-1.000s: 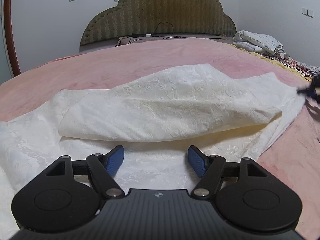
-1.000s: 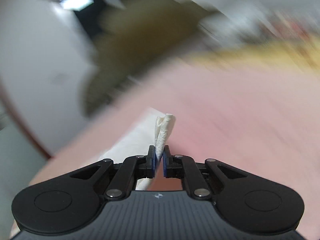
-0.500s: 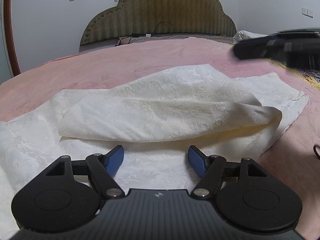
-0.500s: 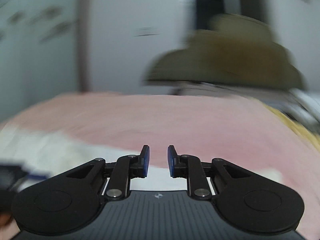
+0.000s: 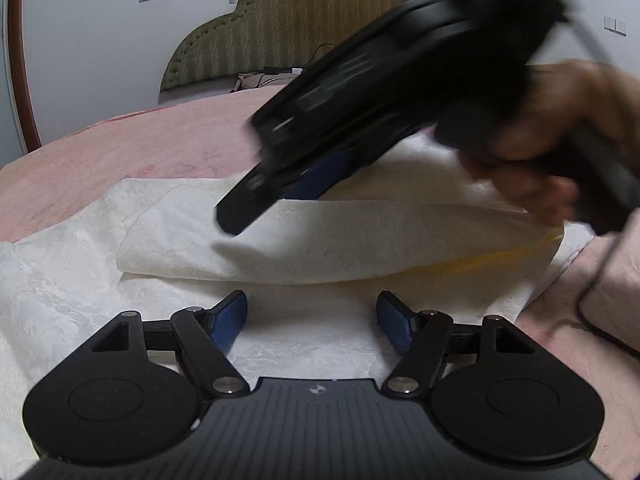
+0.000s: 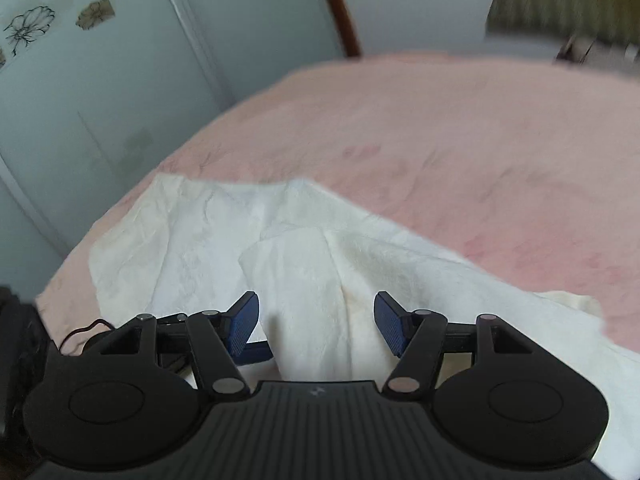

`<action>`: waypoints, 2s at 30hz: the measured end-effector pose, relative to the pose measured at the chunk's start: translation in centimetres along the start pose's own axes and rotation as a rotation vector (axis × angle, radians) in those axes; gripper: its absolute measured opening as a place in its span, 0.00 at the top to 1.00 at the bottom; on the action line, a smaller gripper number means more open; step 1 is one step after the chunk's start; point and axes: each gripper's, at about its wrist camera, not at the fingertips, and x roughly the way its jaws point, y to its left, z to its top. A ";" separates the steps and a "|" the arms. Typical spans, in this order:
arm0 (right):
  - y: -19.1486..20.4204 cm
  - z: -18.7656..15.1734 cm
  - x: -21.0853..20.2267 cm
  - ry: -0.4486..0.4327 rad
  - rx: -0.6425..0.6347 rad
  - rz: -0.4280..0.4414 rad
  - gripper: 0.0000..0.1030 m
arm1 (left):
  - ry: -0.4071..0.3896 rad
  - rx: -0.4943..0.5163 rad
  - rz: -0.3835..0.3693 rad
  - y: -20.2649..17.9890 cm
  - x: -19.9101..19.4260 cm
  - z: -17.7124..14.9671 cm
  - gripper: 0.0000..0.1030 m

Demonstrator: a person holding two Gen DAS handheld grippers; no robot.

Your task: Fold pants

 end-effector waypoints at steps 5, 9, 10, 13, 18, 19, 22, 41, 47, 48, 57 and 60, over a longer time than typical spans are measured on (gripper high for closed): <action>0.9 1.1 2.4 0.030 -0.059 0.055 0.89 | 0.000 0.000 -0.001 0.0 0.0 0.0 0.27; 2.1 0.0 -1.0 -0.142 -0.059 -0.015 0.95 | -0.009 0.005 0.007 -0.1 -0.2 0.0 0.27; 2.0 -0.5 -3.0 -0.221 -0.029 -0.046 0.95 | -0.017 0.009 0.016 -0.3 -0.4 0.0 0.29; 0.3 -3.2 -11.1 -0.492 0.116 -0.150 0.95 | -0.046 0.000 -0.008 -0.7 -1.6 0.3 0.31; -3.2 -9.8 -22.1 -0.770 0.322 -0.368 0.95 | -0.131 0.033 -0.156 -3.0 -3.8 2.1 0.23; -3.7 -10.9 -23.3 -0.759 0.342 -0.415 0.95 | -0.128 0.053 -0.155 -3.7 -3.8 2.4 0.22; -3.9 -11.3 -22.7 -0.620 0.306 -0.399 0.94 | -0.098 0.048 -0.145 -5.3 -3.0 2.7 0.22; -0.7 2.4 3.7 0.081 -0.087 0.133 0.86 | -0.044 0.008 0.014 -2.8 -5.0 0.5 0.17; -0.2 0.8 -2.8 -0.187 -0.048 0.014 0.87 | -0.102 -0.070 -0.006 -1.9 -6.4 1.4 0.17; -0.9 0.4 -5.1 -0.271 0.006 0.001 0.87 | -0.107 -0.079 -0.018 -1.9 -6.5 1.7 0.17; -6.7 -11.8 -25.6 -0.838 0.462 -0.482 0.87 | -0.122 0.013 -0.044 -4.1 -5.4 3.9 0.15; -8.7 -16.9 -27.0 -0.781 0.593 -0.650 0.87 | -0.089 0.020 -0.040 -4.7 -4.3 4.0 0.15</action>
